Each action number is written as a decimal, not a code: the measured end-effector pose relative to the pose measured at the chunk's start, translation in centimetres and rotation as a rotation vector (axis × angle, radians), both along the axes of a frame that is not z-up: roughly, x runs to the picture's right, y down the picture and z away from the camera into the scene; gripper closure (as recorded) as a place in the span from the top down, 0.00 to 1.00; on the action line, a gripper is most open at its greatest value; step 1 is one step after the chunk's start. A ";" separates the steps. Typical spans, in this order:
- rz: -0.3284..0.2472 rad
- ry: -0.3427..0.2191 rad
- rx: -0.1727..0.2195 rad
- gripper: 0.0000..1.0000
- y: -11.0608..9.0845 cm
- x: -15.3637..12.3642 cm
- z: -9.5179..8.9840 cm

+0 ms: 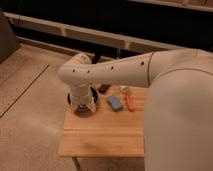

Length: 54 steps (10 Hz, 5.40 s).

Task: Place the bottle in the ceramic bowl

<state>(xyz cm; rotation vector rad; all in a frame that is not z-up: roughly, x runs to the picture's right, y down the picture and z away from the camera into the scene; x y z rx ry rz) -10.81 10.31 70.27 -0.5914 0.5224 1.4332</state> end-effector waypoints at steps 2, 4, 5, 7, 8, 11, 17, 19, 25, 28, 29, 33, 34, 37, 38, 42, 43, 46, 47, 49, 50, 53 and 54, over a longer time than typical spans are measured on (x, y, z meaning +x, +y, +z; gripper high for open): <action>0.000 0.000 0.000 0.65 0.0 0.0 0.0; 0.000 0.000 0.000 0.65 0.0 0.0 0.0; 0.000 0.000 0.000 0.65 0.0 0.0 0.0; 0.000 0.000 0.000 0.65 0.0 0.0 0.0; 0.000 0.000 0.000 0.65 0.0 0.0 0.0; 0.000 0.000 0.000 0.65 0.0 0.0 0.0; 0.000 0.000 0.000 0.65 0.0 0.0 0.0; -0.001 0.001 0.005 0.65 -0.1 0.0 0.0; -0.007 -0.079 0.377 0.65 -8.3 -1.7 0.8; -0.132 -0.271 0.479 0.65 -8.1 -4.0 -1.2; -0.193 -0.313 0.482 0.65 -7.2 -4.3 -1.7; -0.444 -0.418 0.435 0.65 -2.7 -3.7 -3.2; -0.447 -0.419 0.435 0.65 -2.6 -3.7 -3.2; -0.449 -0.452 0.508 0.65 -5.6 -3.7 -1.5; -0.446 -0.443 0.557 0.65 -7.8 -2.1 -0.8; -0.261 -0.281 0.659 0.65 -12.7 8.7 2.4; -0.168 -0.195 0.640 0.65 -12.5 12.4 3.9; -0.067 -0.095 0.609 0.65 -11.7 16.2 5.6; -0.068 -0.096 0.609 0.65 -11.7 16.2 5.6; -0.061 -0.044 0.631 0.65 -13.3 17.7 6.5; -0.050 -0.004 0.653 0.65 -14.7 19.2 7.2; -0.001 0.169 0.745 0.65 -21.2 27.7 10.7; 0.012 0.182 0.752 0.65 -21.9 28.6 11.7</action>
